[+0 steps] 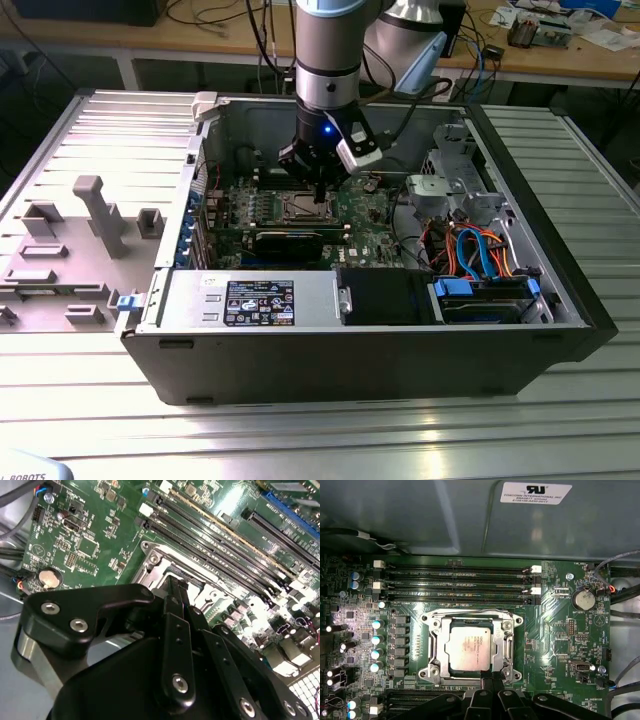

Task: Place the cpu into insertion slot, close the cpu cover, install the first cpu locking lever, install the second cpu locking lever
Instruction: 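Install the second cpu locking lever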

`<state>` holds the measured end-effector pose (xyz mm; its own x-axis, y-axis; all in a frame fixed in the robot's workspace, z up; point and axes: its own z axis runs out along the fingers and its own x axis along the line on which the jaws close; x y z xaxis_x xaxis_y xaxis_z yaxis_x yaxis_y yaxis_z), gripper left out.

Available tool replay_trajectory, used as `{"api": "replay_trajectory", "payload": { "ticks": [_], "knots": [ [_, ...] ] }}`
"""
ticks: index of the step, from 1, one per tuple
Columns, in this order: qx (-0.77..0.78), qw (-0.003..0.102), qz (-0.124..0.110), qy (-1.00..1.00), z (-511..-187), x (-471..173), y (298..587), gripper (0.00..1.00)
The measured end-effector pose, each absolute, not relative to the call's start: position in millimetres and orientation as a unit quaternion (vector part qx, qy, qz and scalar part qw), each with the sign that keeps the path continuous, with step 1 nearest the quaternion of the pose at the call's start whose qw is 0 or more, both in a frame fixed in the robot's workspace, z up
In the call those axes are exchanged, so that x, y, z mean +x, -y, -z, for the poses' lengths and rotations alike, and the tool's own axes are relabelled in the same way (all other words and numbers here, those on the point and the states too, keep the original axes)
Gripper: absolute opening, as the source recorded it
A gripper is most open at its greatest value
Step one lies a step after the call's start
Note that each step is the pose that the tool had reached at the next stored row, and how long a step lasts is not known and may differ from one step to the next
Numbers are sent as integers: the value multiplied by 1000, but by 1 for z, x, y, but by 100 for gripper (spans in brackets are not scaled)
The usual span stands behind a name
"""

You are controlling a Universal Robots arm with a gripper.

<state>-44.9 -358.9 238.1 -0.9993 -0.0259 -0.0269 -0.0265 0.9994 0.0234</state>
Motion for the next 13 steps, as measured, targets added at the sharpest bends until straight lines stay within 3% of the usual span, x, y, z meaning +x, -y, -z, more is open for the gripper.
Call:
{"api": "replay_trajectory", "payload": {
  "ticks": [13],
  "knots": [
    [-12,11,-14,-1000,-239,-45,374,11]
  ]
}}
